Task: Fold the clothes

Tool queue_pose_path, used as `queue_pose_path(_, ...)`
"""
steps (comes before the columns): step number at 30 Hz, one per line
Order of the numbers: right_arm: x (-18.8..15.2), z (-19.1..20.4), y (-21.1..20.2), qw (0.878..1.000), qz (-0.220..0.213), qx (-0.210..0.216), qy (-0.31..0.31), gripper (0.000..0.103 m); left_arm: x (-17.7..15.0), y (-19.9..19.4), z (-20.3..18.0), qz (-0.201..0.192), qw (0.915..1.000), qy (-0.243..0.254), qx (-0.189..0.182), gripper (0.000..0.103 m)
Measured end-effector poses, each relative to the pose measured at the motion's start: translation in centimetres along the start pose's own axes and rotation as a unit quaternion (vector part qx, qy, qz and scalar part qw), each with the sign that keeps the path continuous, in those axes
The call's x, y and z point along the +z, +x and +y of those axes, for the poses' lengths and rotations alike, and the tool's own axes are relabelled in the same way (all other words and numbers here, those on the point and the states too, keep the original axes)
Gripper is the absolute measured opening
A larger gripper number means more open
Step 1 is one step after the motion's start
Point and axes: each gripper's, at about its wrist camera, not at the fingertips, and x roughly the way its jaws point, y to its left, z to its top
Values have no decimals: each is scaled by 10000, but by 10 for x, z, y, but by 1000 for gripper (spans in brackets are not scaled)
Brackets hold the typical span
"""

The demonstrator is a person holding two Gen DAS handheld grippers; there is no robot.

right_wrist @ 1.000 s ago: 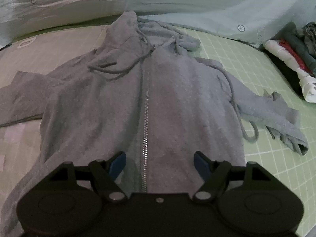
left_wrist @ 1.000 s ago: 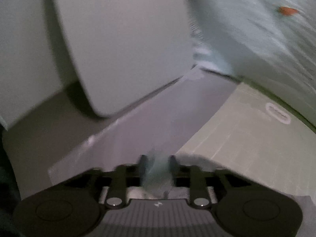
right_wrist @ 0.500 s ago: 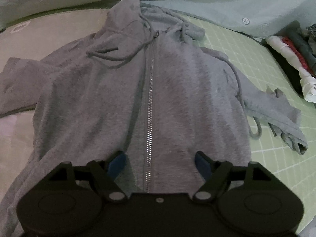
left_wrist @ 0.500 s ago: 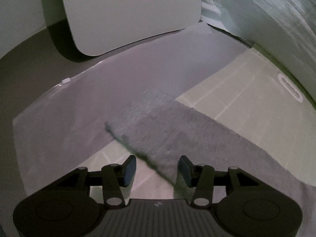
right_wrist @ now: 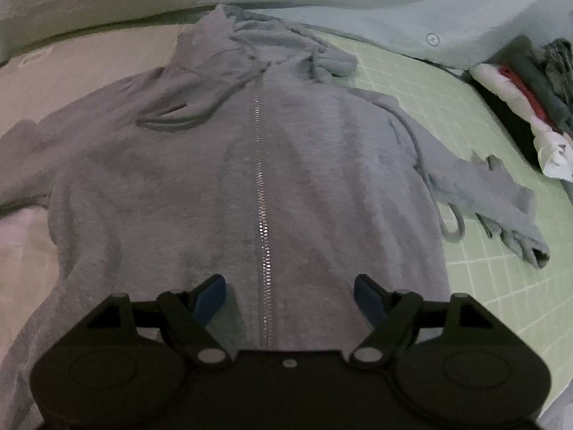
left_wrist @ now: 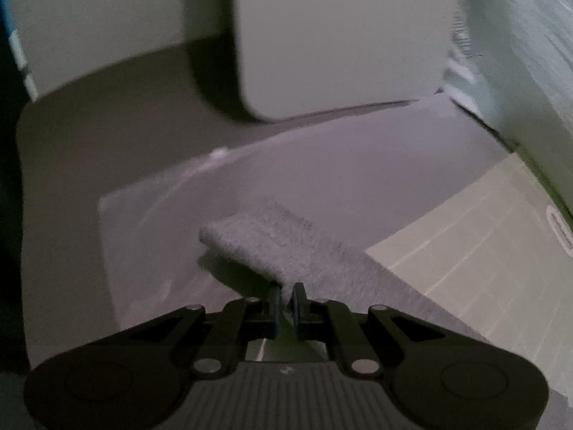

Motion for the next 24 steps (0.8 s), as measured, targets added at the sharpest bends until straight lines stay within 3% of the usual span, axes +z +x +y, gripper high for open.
queue_pose_path(3, -2, -7, -3, 9998, -102, 140, 94, 80, -16, 1, 8, 229, 9997, -35, 124, 13)
queue_pose_path(7, -7, -20, -14, 9985, -368, 330, 237, 84, -33, -22, 9, 182, 9993, -210, 242, 21)
queue_pose_path(9, -11, -32, -18, 9975, -512, 374, 320, 87, -47, -46, -1, -7, 9998, -141, -130, 30)
queue_pose_path(12, -19, -49, -24, 9967, -716, 296, 261, 92, -81, -83, -39, -157, 9956, 574, -728, 41)
queue_pose_path(15, -28, -79, -32, 9946, -916, 358, 320, 95, -134, -123, -82, -219, 9842, 1266, -1218, 48)
queue_pose_path(18, -39, -113, -38, 9934, -1017, 331, 414, 97, -193, -154, -115, -87, 9669, 1912, -1686, 52)
queue_pose_path(24, -62, -203, -36, 9924, -887, -7, 853, 97, -306, -206, -159, 158, 9321, 3001, -2022, 52)
